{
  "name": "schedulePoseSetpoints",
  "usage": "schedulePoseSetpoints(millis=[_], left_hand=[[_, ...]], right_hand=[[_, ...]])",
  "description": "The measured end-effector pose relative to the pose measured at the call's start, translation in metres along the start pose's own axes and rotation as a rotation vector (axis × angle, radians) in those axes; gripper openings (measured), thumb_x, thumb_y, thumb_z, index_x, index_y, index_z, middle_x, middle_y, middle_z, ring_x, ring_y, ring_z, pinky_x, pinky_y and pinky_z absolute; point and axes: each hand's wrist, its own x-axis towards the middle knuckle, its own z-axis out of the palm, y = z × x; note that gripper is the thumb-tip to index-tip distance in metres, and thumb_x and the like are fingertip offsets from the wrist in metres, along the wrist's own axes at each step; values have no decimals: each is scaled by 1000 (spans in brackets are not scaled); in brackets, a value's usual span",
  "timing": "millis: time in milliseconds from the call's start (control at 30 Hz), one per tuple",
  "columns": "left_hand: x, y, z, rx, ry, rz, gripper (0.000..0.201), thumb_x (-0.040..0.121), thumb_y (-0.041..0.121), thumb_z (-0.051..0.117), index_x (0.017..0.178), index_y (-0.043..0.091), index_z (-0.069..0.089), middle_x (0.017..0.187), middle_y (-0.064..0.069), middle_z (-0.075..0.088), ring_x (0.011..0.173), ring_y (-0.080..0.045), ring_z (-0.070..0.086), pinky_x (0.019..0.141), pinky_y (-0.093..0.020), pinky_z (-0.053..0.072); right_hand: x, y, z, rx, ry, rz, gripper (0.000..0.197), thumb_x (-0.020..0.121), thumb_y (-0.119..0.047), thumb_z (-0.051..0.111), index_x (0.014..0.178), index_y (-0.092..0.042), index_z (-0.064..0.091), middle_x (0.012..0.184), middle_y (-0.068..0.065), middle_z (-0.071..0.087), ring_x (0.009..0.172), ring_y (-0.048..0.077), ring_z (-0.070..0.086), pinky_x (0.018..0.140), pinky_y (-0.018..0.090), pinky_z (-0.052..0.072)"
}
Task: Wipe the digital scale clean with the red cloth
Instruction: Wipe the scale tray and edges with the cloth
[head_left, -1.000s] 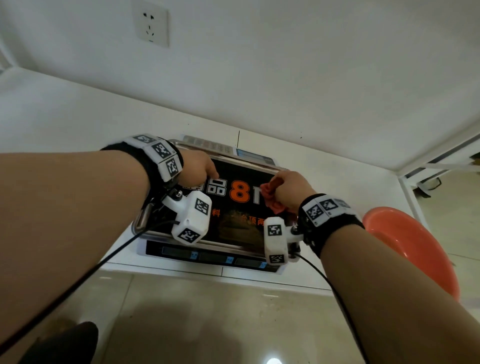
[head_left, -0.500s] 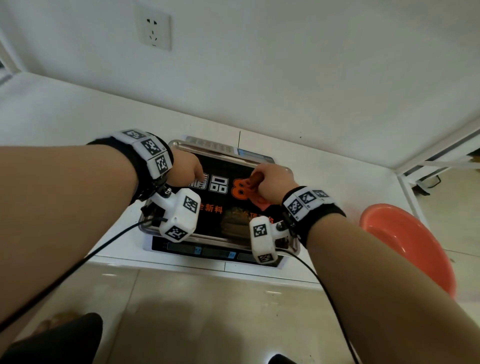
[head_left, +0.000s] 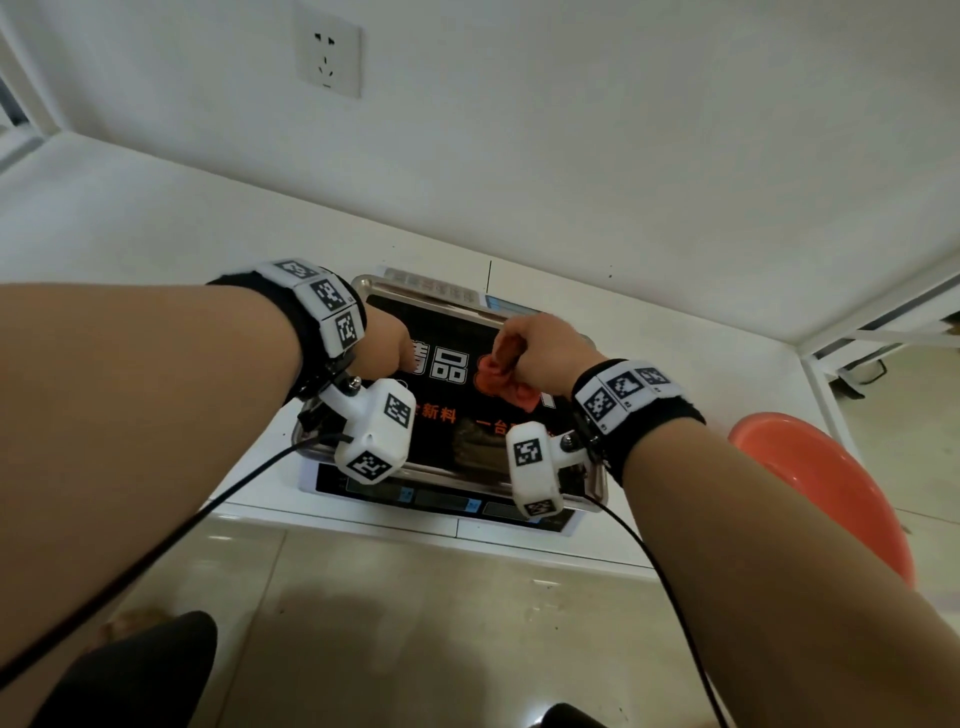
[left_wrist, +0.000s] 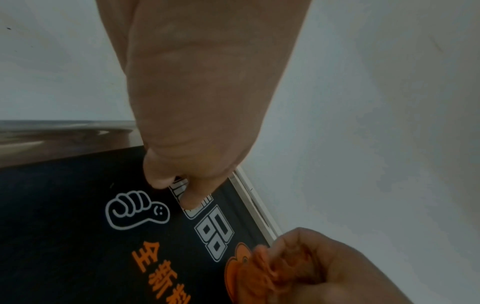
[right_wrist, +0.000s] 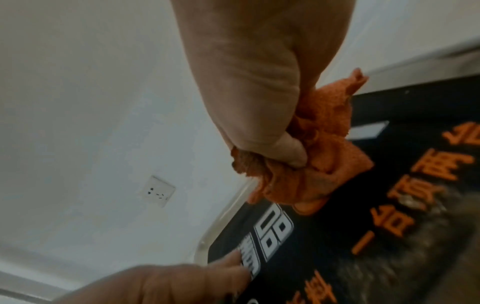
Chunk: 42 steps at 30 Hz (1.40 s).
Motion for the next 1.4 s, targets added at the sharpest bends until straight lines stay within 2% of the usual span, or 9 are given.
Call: schedulePoseSetpoints(millis=[200, 367, 467, 633, 767, 833, 1000, 1167, 1400], left_hand=[[3, 2, -3, 46, -32, 11, 51, 96, 2, 32, 144, 18, 40, 140, -4, 51, 123, -20, 52, 76, -14, 35], [5, 1, -1, 58, -46, 7, 51, 96, 3, 33, 145, 18, 38, 143, -3, 47, 125, -19, 50, 80, -15, 33], [6, -2, 1, 53, -37, 1, 51, 97, 3, 33, 145, 19, 38, 142, -3, 47, 125, -20, 50, 81, -15, 32], [5, -1, -1, 34, -48, 12, 50, 97, 3, 34, 146, 17, 37, 141, -4, 49, 124, -20, 51, 84, -16, 39], [3, 0, -3, 64, -47, 18, 50, 97, 7, 36, 145, 20, 37, 141, -2, 49, 123, -19, 52, 81, -17, 37], [3, 1, -3, 77, -48, 19, 51, 96, 7, 37, 145, 20, 37, 143, -1, 47, 123, -18, 51, 78, -16, 34], [5, -2, 1, 75, -43, 27, 49, 96, 8, 38, 144, 19, 40, 141, -2, 50, 119, -19, 53, 84, -18, 36], [8, -4, 2, 26, -53, 8, 47, 97, 8, 39, 144, 18, 41, 139, -3, 51, 119, -21, 54, 82, -17, 34], [10, -3, 1, 9, -59, 0, 49, 96, 7, 40, 144, 18, 40, 142, -3, 48, 116, -19, 52, 84, -17, 34]], right_hand=[[6, -14, 31, -82, -169, -30, 32, 86, 9, 59, 75, -20, 69, 94, 6, 78, 90, 29, 75, 69, 44, 63], [-2, -12, 33, -82, -338, -7, 24, 84, 11, 55, 82, -7, 71, 91, 19, 77, 79, 34, 72, 58, 35, 53], [-2, -10, 23, -50, -271, 5, 28, 83, 14, 48, 92, -4, 68, 87, 9, 77, 75, 31, 72, 60, 39, 56], [1, -17, 26, -133, -132, -109, 26, 89, 7, 56, 104, -13, 64, 98, 4, 71, 72, 10, 65, 49, 16, 51], [-2, -25, 41, -195, -281, -151, 26, 90, -4, 64, 81, -28, 67, 85, -3, 74, 75, 14, 71, 70, 31, 61], [-3, -28, 45, -246, -340, -113, 27, 90, -6, 65, 77, -29, 70, 79, -3, 74, 69, 16, 70, 66, 31, 60], [-6, -29, 50, -564, -382, -174, 27, 86, -3, 66, 106, -19, 75, 85, -2, 71, 76, 17, 68, 56, 26, 54], [-2, -11, 20, -226, -400, -50, 29, 86, 9, 56, 79, -14, 73, 88, -4, 80, 90, 21, 77, 84, 49, 61], [-3, -8, 36, -247, -225, -173, 29, 82, -1, 65, 95, -25, 76, 90, -8, 76, 90, 15, 72, 81, 40, 63]])
